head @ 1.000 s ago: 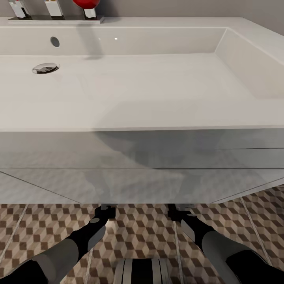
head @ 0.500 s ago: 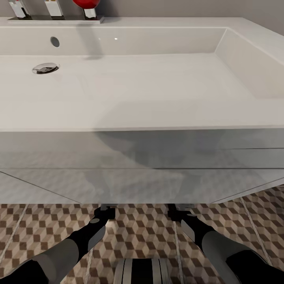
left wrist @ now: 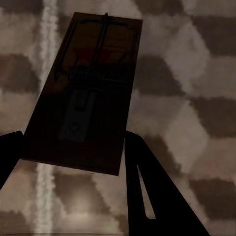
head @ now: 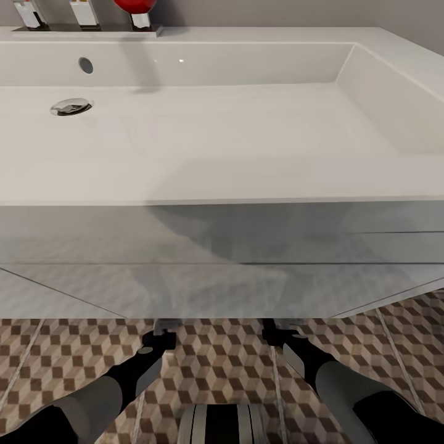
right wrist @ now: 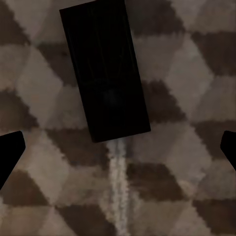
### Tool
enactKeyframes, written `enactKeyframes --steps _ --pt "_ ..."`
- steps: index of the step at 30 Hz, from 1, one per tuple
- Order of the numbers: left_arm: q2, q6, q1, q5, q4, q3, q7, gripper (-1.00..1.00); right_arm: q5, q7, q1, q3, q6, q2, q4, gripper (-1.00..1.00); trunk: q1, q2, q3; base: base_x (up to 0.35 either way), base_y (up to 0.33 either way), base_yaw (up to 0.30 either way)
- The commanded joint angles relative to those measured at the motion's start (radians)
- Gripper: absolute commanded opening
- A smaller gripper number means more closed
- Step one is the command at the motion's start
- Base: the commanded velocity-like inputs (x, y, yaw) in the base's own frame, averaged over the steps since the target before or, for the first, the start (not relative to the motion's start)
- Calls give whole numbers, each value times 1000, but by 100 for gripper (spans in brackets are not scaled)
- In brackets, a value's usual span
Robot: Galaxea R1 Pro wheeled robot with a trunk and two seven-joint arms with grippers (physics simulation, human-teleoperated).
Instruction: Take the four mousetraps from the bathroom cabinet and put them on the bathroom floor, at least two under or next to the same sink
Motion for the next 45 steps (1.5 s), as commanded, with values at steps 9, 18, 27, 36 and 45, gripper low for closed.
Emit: enactKeyframes --steps 9,18,27,36,45 --pt "1 21 0 5 21 -9 6 -100 -8 -6 0 9 6 0 -2 100 0 0 -1 0 0 0" --pt "2 58 0 2 26 -10 6 -100 -8 -6 0 9 6 0 -2 100 0 0 -1 0 0 0" --pt "2 63 0 1 27 -10 6 -100 -8 -6 0 9 6 0 -2 100 0 0 -1 0 0 0" --pt "1 69 0 0 26 -11 6 -100 -8 -6 0 9 6 0 -2 100 0 0 -1 0 0 0" --pt "1 71 -18 1 27 -10 6 -100 -8 -6 0 9 6 0 -2 100 0 0 -1 0 0 0"
